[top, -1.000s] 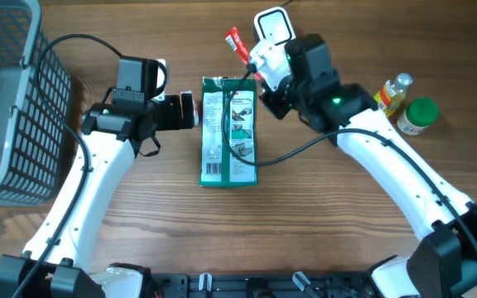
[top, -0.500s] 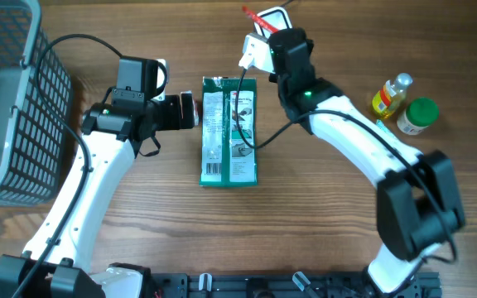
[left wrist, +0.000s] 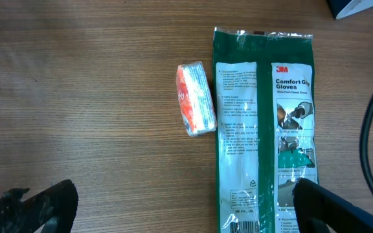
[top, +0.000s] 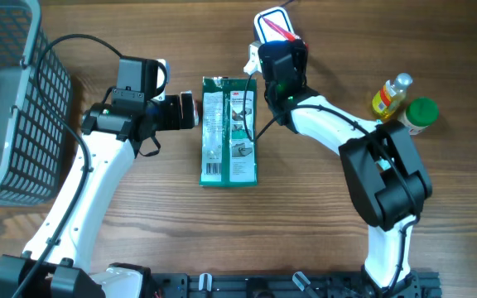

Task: Scan the item barcode
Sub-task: 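Lift the red tube up to the white scanner with the right gripper, then move the red tube right and release it beside the gloves pack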

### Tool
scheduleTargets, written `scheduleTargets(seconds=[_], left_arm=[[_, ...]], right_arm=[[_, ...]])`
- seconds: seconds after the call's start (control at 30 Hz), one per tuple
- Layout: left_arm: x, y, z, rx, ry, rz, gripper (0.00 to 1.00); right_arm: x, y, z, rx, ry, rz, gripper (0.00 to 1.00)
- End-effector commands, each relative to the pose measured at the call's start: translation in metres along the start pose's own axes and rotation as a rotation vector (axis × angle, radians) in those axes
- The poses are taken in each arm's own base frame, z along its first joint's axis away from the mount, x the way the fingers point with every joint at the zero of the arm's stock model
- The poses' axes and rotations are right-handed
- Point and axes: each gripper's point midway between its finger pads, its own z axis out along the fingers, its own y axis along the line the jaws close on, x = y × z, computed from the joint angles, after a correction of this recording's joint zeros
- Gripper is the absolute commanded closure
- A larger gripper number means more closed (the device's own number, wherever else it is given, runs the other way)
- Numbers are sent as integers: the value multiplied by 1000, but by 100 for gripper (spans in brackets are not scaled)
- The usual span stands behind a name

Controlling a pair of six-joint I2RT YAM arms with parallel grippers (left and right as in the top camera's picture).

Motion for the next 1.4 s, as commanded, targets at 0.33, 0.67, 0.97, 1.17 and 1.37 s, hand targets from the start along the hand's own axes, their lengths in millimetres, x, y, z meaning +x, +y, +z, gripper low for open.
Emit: scheduleTargets(seconds=[0.33, 0.67, 0.97, 1.17, 1.37], left_arm=[[-5, 1, -4, -7, -19, 2, 0], [-5, 1, -4, -7, -19, 2, 0], [-5, 1, -4, -7, -19, 2, 0], [-5, 1, -4, -7, -19, 2, 0], [-5, 1, -4, -7, -19, 2, 0]], right_arm=[[7, 52, 7, -132, 60, -17, 96], [-4, -33, -84, -315, -273, 645, 96], [2, 63, -190, -1094, -134, 961, 96], [54, 126, -220, -1237, 286, 915, 92], [107, 154, -199, -974, 589, 960, 93]])
